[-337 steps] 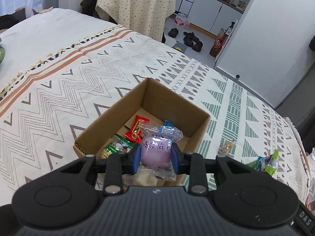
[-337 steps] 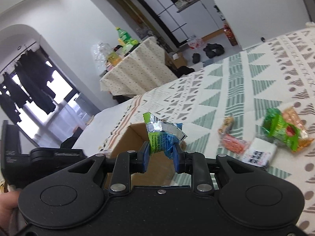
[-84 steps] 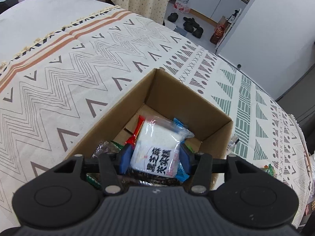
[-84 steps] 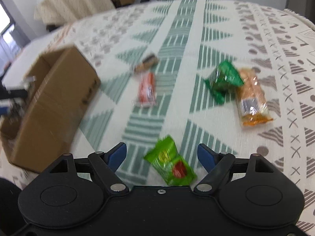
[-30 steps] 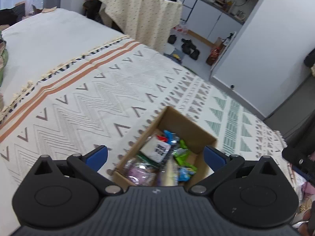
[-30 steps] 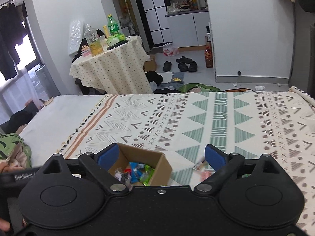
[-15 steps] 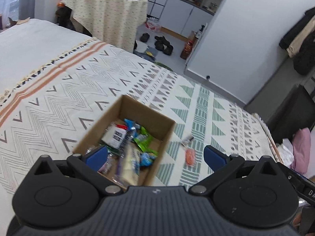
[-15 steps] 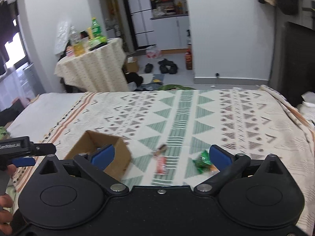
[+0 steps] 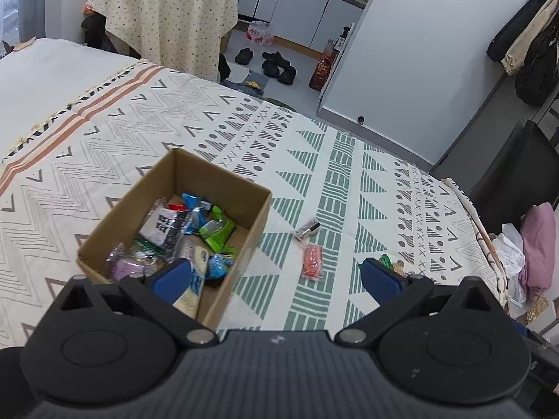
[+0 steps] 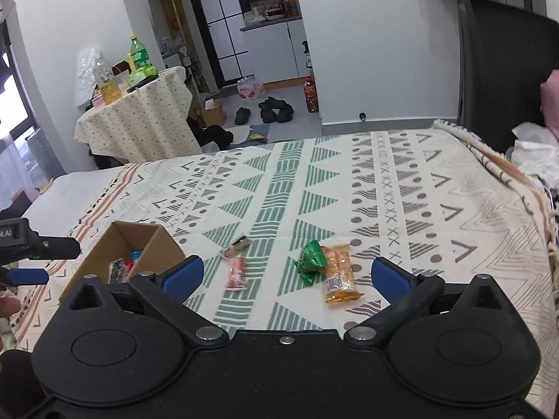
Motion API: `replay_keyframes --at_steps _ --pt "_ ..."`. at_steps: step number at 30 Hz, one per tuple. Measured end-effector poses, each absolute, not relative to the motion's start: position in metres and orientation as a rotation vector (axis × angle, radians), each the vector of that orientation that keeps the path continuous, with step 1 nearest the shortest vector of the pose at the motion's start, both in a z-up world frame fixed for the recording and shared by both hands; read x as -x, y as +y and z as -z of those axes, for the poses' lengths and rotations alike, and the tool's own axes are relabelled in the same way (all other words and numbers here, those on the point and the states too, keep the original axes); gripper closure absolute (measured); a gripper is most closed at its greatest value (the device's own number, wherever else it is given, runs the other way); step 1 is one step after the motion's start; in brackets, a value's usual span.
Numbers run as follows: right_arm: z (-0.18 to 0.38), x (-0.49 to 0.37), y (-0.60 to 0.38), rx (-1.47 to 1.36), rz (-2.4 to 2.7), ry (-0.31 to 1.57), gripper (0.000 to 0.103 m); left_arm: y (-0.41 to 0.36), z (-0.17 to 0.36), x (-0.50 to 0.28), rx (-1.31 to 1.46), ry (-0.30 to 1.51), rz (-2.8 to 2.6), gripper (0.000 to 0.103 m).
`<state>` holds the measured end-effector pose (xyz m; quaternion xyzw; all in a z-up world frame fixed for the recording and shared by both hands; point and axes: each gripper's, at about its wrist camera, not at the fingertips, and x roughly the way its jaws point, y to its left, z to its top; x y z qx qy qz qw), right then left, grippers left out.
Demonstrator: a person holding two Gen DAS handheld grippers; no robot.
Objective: Organize snacks
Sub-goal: 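Move both tools back toward the remaining snacks, then grasp the orange stick pack with left tool while right tool grasps orange cracker roll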
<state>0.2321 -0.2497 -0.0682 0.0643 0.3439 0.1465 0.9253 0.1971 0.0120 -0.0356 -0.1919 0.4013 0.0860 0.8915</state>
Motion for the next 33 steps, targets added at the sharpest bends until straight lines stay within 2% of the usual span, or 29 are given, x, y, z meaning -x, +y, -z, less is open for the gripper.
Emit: replay_keyframes --at_steps 6,21,33 --pt "0.108 -0.239 -0.267 -0.216 -0.311 0.732 0.0 -0.012 0.053 -0.218 0.347 0.845 -0.149 0.0" --pt "0.153 -0.28 -0.268 -0.167 -0.273 0.801 0.001 -0.047 0.119 -0.282 0.323 0.928 -0.11 0.003" --pt "0.182 -0.303 -0.27 -0.183 -0.256 0.871 0.007 -0.055 0.171 -0.324 0.34 1.003 -0.119 0.017"
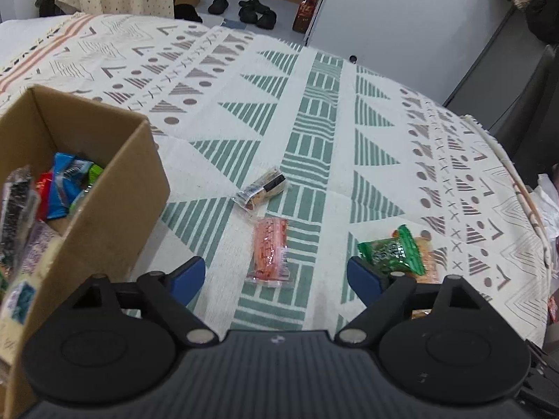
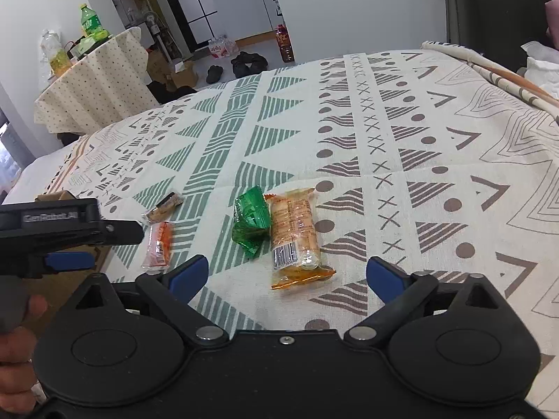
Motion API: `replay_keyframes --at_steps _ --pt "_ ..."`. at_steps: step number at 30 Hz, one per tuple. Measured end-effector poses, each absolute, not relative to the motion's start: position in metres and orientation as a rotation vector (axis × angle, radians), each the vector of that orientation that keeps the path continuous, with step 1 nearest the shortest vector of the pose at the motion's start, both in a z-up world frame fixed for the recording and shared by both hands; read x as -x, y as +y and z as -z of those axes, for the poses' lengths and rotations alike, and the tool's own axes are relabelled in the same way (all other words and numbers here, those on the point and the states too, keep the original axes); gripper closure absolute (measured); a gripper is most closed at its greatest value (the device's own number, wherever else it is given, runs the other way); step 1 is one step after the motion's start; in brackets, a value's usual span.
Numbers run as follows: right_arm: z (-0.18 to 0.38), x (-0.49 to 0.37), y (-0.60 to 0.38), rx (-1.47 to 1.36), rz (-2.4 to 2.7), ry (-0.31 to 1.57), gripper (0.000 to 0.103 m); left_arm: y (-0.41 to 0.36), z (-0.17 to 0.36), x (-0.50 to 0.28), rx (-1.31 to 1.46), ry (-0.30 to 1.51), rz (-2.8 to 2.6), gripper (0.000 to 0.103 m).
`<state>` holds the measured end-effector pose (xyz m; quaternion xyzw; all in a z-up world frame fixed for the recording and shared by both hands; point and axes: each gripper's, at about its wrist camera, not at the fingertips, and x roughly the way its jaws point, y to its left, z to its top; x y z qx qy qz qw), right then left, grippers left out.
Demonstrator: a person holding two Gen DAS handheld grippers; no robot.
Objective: Organize snacks
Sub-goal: 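Grasp the orange stick pack with left tool while right tool grasps orange cracker roll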
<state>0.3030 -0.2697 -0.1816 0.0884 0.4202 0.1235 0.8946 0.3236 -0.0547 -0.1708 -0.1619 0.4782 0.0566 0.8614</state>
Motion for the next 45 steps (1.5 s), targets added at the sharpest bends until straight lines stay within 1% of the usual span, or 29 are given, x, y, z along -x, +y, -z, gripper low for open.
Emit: replay_keyframes --at_steps 3,5,6,8,9,11,14,18,19,20,22,23,24,26,27,28,29,33,45 --pt "0.185 -0.309 -0.268 -0.162 -0.246 0.877 0.009 -0.055 0.181 -0.331 0.35 1.015 -0.12 0.021" --pt "0.187 -0.316 -0.265 -0.149 -0.244 0.872 0.012 -0.057 0.187 -0.335 0.35 1.02 -0.117 0.029" --pt "0.188 -0.318 -0.264 -0.15 -0.249 0.87 0.014 -0.057 0.19 -0.337 0.351 1.023 -0.116 0.031" --pt "0.191 -0.324 -0.263 -0.158 -0.257 0.879 0.019 -0.057 0.195 -0.341 0.355 1.029 -0.119 0.039" --pt "0.193 -0.325 -0.262 -0.159 -0.26 0.886 0.021 -0.057 0.197 -0.343 0.356 1.033 -0.122 0.04" --pt "0.197 -0.327 -0.261 -0.153 -0.263 0.895 0.021 -0.058 0.201 -0.345 0.357 1.039 -0.125 0.043" --pt "0.2 -0.328 -0.26 -0.146 -0.262 0.902 0.023 -0.059 0.208 -0.349 0.356 1.045 -0.135 0.046" --pt "0.205 -0.334 -0.257 -0.13 -0.256 0.901 0.03 -0.063 0.212 -0.352 0.324 1.033 -0.164 0.051" --pt "0.205 -0.336 -0.256 -0.126 -0.261 0.898 0.031 -0.065 0.212 -0.353 0.314 1.031 -0.175 0.057" --pt "0.206 -0.338 -0.254 -0.123 -0.264 0.899 0.031 -0.066 0.212 -0.353 0.298 1.032 -0.181 0.066" --pt "0.208 -0.341 -0.252 -0.118 -0.271 0.905 0.033 -0.066 0.212 -0.354 0.297 1.04 -0.188 0.077" --pt "0.208 -0.341 -0.251 -0.111 -0.274 0.905 0.033 -0.065 0.212 -0.354 0.299 1.042 -0.191 0.078" --pt "0.209 -0.342 -0.25 -0.106 -0.274 0.904 0.035 -0.064 0.212 -0.354 0.303 1.043 -0.193 0.08" --pt "0.211 -0.343 -0.249 -0.105 -0.281 0.91 0.044 -0.062 0.21 -0.352 0.312 1.048 -0.196 0.081" --pt "0.213 -0.345 -0.249 -0.109 -0.282 0.919 0.055 -0.062 0.209 -0.351 0.316 1.052 -0.196 0.081" --pt "0.215 -0.346 -0.249 -0.106 -0.277 0.929 0.064 -0.062 0.208 -0.35 0.319 1.054 -0.196 0.081" --pt "0.214 -0.347 -0.249 -0.092 -0.272 0.93 0.067 -0.063 0.206 -0.348 0.319 1.055 -0.194 0.081" --pt "0.208 -0.344 -0.252 -0.106 -0.292 0.936 0.068 -0.067 0.196 -0.338 0.304 1.04 -0.188 0.081" --pt "0.172 -0.328 -0.259 -0.138 -0.326 0.848 0.068 -0.073 0.159 -0.308 0.303 0.997 -0.189 0.081"
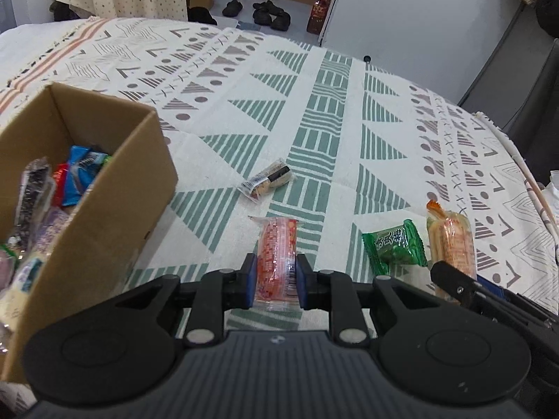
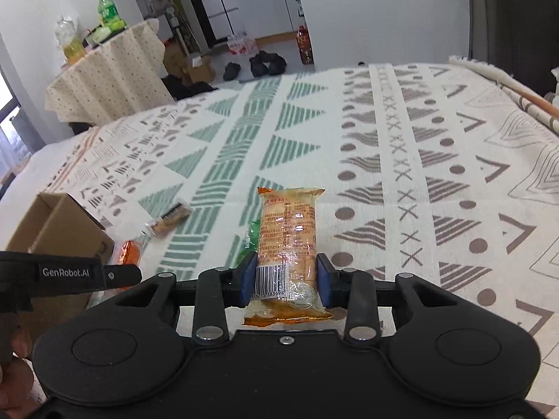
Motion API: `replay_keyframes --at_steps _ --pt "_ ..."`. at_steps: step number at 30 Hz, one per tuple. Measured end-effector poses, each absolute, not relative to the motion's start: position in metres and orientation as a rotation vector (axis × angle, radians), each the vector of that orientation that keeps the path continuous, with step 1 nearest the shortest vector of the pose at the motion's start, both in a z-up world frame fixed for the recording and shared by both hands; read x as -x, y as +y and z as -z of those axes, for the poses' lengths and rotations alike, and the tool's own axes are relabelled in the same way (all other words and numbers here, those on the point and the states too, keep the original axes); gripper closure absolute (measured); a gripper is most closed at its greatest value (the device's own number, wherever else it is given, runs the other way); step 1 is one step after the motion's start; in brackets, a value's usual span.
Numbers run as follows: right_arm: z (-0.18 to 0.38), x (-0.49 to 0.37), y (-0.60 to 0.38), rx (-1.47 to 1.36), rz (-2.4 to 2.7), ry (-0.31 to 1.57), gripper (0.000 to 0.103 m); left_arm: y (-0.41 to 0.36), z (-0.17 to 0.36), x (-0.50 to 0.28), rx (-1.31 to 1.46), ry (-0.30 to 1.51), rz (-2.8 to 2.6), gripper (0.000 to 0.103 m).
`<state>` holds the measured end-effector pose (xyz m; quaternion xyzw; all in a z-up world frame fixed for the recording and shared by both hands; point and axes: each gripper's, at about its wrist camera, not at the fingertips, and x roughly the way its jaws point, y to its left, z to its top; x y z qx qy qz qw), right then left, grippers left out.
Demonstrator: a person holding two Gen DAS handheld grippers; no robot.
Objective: Organize snacks
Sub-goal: 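Grasp the orange stick pack with left tool while right tool grasps orange cracker roll, then carry both snacks toward the cardboard box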
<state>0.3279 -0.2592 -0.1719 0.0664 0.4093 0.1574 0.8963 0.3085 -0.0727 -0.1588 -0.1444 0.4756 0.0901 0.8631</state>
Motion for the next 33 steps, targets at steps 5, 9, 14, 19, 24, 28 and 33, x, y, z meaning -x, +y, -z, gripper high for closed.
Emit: replay_keyframes --at_steps 5,9,14,19,24,28,33 --pt "0.159 -0.32 -0.264 -0.157 -0.335 0.808 0.069 -0.074 0.143 -0.297 0.293 0.973 -0.198 0.081" --pt "0.15 -0.316 -0.267 -0.181 -0.339 0.788 0.069 -0.073 0.131 -0.287 0.291 0.95 -0.211 0.081" --pt "0.141 -0.31 -0.268 -0.206 -0.362 0.756 0.069 -0.069 0.115 -0.273 0.29 0.922 -0.233 0.081" --pt "0.134 -0.303 -0.261 -0.212 -0.402 0.736 0.069 -0.06 0.1 -0.26 0.291 0.891 -0.252 0.081" --pt "0.125 -0.294 -0.251 -0.215 -0.442 0.714 0.069 -0.046 0.087 -0.247 0.298 0.869 -0.282 0.081" --pt "0.115 -0.286 -0.24 -0.207 -0.466 0.685 0.069 -0.036 0.078 -0.239 0.301 0.851 -0.295 0.081" --pt "0.106 -0.277 -0.228 -0.202 -0.498 0.655 0.069 -0.021 0.069 -0.229 0.314 0.83 -0.313 0.081"
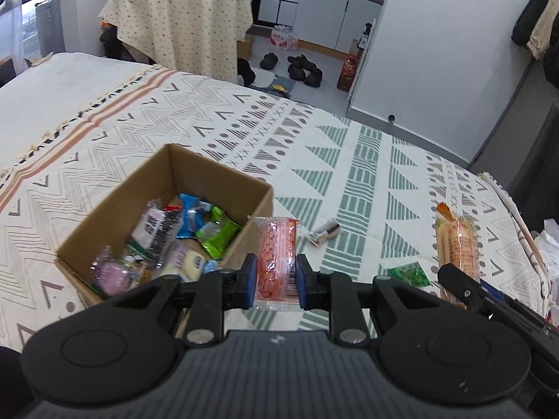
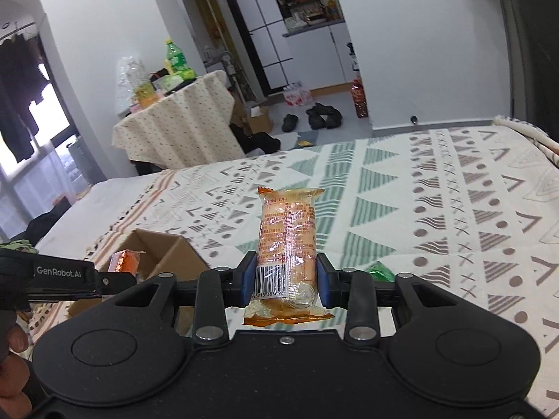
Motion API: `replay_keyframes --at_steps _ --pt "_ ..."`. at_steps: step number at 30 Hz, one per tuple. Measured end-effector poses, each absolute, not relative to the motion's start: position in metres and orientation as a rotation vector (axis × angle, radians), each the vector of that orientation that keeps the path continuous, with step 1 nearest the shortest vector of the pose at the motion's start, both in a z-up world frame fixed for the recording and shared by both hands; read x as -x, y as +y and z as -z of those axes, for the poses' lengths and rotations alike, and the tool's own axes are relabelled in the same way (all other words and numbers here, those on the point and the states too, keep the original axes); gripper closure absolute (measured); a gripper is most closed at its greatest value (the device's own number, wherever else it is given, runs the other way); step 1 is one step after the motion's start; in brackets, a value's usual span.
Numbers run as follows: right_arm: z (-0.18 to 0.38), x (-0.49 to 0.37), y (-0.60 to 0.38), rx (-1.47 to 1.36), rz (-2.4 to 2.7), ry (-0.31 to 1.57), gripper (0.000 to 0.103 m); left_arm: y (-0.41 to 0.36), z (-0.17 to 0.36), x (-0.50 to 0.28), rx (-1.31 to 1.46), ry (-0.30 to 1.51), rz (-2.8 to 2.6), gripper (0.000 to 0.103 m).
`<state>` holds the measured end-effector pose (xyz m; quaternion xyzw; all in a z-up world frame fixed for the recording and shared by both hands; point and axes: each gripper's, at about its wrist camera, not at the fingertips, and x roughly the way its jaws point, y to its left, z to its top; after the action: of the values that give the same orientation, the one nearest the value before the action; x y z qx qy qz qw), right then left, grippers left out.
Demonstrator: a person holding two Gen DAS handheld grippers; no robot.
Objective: Organize snacks
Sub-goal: 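Carry both snacks toward the cardboard box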
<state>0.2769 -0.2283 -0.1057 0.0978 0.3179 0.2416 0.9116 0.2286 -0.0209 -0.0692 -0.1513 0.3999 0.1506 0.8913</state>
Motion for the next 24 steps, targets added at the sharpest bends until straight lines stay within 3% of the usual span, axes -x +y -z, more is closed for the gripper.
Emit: replay_keyframes --at_steps 24 --pt "0.096 -0.26 -0.153 -0.169 -0.587 0.641 0.069 0.063 0.064 -0.195 0.399 0.819 -0.404 0.081"
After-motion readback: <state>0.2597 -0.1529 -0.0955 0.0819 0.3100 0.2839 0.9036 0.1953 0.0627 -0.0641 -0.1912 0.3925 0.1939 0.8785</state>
